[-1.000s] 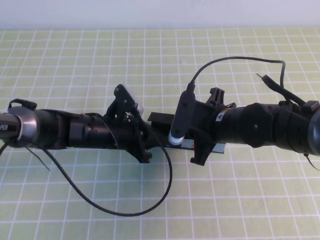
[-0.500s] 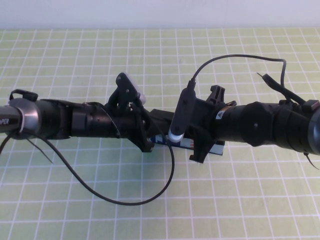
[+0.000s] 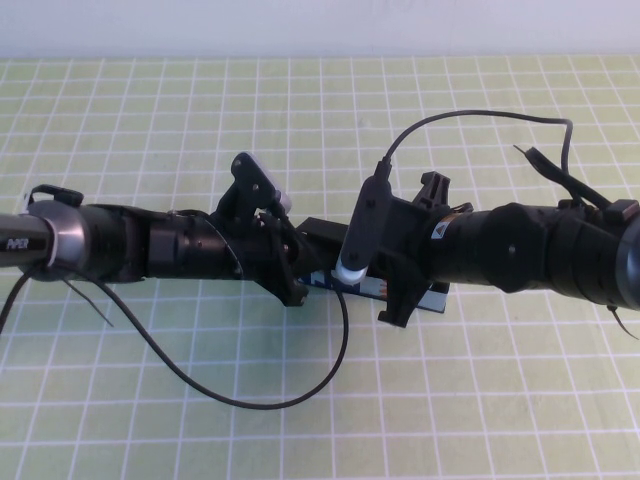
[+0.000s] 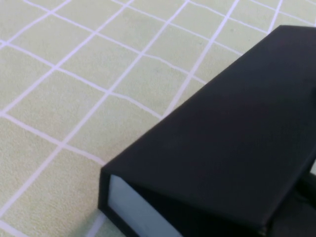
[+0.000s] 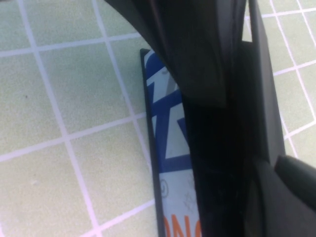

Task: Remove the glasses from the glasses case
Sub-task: Pick up the glasses from the glasses case

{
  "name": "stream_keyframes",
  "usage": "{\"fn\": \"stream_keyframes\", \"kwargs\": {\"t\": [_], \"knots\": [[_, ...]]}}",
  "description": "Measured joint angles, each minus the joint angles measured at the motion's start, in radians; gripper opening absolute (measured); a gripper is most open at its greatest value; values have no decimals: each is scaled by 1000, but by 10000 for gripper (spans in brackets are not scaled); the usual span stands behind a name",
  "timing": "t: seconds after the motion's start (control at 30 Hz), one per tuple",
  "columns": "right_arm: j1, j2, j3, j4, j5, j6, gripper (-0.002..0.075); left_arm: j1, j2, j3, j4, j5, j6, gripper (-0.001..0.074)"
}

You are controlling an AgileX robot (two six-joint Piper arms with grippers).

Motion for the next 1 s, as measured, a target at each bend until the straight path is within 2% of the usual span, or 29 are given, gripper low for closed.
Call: {"fn": "stream_keyframes", "kwargs": {"t": [0.3, 0.57, 1.0], "knots": [[0, 0, 0, 41, -12, 0, 17, 0, 9, -4, -13, 5, -2, -4], [0, 0, 0, 107, -102, 4, 88, 0, 9, -6, -14, 5, -27, -4], [-30, 0, 0, 334, -231, 4, 98, 0, 12, -6, -13, 42, -52, -4]]}}
